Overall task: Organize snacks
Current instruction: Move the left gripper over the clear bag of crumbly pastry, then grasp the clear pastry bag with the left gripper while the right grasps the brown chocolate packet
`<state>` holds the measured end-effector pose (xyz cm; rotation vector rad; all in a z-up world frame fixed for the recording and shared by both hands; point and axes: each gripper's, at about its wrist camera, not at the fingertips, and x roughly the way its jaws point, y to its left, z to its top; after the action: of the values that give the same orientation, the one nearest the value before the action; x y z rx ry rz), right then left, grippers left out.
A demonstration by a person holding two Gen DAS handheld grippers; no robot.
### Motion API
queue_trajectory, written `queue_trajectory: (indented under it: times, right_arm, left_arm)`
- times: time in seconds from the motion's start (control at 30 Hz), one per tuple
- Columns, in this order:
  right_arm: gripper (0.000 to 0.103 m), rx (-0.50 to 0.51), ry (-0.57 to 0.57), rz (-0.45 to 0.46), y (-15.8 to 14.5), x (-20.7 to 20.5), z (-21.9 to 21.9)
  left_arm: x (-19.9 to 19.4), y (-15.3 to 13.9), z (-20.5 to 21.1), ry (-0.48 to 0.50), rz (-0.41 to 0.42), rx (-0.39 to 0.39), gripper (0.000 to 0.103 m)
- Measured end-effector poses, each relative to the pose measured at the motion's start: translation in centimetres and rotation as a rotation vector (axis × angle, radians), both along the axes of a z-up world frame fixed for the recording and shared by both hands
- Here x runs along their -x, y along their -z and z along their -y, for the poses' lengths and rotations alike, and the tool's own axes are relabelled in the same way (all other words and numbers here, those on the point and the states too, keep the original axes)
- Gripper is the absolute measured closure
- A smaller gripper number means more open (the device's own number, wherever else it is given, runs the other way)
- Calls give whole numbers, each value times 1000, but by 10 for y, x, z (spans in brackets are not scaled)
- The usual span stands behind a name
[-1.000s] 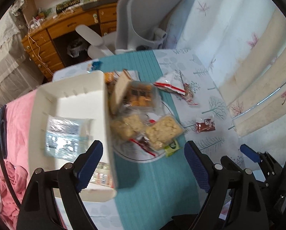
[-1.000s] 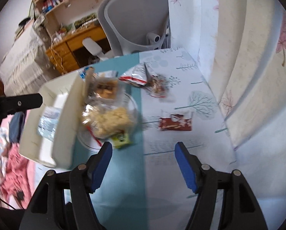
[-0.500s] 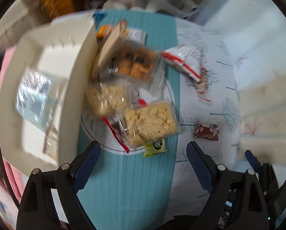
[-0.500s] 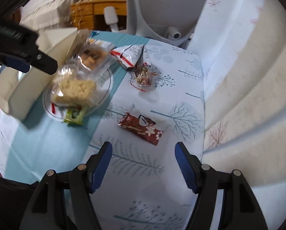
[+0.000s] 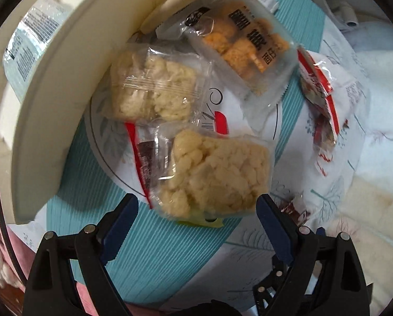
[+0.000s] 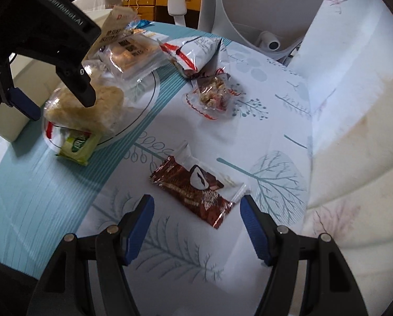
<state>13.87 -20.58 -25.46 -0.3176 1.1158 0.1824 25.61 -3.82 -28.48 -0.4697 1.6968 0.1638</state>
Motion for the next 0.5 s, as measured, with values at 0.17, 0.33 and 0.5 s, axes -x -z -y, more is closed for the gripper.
queue_trajectory:
  times: [0.17, 0.33, 0.5]
  right_arm:
    - [35, 4, -23, 13, 14, -10, 1]
    - [35, -25, -31, 20, 19, -16, 3]
    - [36, -85, -1, 3, 20, -20, 9]
  left_arm:
    - [-9, 13, 7, -11, -11, -25, 4]
    - [-20, 21, 17, 11, -10, -91, 0]
    - [-31, 24, 31, 54, -5, -130, 0]
